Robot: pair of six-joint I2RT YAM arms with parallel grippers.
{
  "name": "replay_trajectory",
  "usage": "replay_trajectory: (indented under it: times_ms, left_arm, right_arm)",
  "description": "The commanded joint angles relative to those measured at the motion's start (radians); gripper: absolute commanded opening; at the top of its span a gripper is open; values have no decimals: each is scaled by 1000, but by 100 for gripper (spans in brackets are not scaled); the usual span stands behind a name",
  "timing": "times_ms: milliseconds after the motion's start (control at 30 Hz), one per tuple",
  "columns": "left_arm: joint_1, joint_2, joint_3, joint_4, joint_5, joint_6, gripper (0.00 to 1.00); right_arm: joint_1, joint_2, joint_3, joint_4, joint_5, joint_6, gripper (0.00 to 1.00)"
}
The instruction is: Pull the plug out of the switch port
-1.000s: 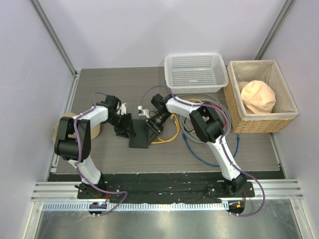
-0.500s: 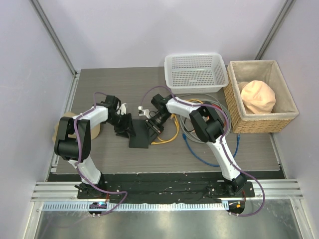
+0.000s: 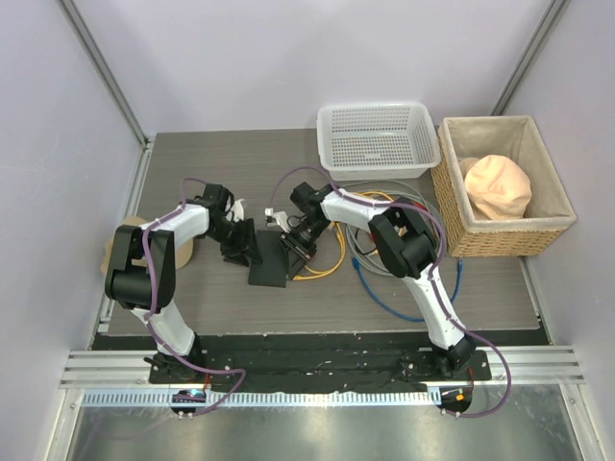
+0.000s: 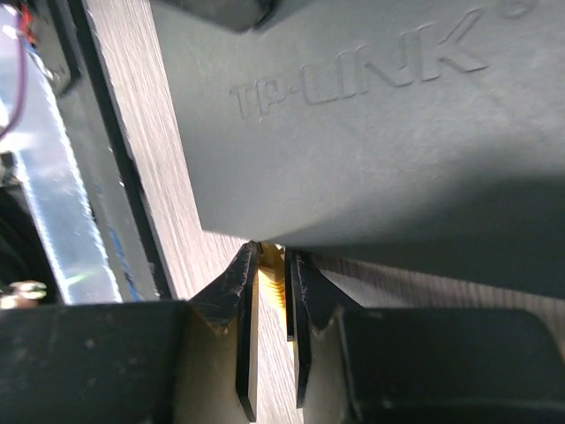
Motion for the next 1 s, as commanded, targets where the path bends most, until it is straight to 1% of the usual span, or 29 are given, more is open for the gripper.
replay_trajectory:
  times_ms: [0, 233, 367, 467, 500, 567, 667, 733, 767, 800, 833, 867, 933, 967]
  left_arm:
    - [3, 16, -21, 43, -114, 28, 50]
    - [3, 25, -9, 41, -114, 27, 50]
    - [3, 21, -3, 41, -114, 27, 50]
    - [3, 13, 3, 43, -112, 25, 50]
    - [3, 10, 5, 44, -111, 24, 50]
    - [3, 7, 17, 41, -109, 23, 50]
    - [3, -8, 32, 32, -109, 30, 50]
    - [3, -25, 32, 28, -120, 40, 50]
    - [5, -33, 37, 28, -127, 43, 50]
    - [3, -40, 36, 25, -130, 46, 50]
    - [3, -56, 37, 18, -131, 48, 50]
    - [3, -66, 43, 15, -127, 53, 50]
    - [3, -97, 52, 3, -132, 60, 50]
    - [5, -109, 58, -3, -135, 72, 51]
  right_arm:
    - [20, -1, -116, -45, 298, -143, 2]
    - [35, -76, -205, -57, 412, -271, 2]
    - [12, -173, -268, -53, 481, -310, 1]
    - [-47, -220, -317, -33, 562, -308, 2]
    - [-95, -230, -331, -31, 605, -307, 1]
    - [-145, -243, -339, -30, 652, -307, 1]
    - [-231, -326, -347, -30, 760, -359, 2]
    - [-289, -421, -350, -27, 844, -399, 1]
    - [-308, -450, -348, -27, 849, -405, 1]
    - [-326, -479, -345, -28, 890, -408, 1]
    - [-343, -537, -344, -43, 895, -408, 4]
    - [-362, -564, -338, -57, 869, -404, 27]
    - [-370, -640, -304, -108, 797, -384, 49]
    - [-370, -667, -289, -119, 721, -350, 56]
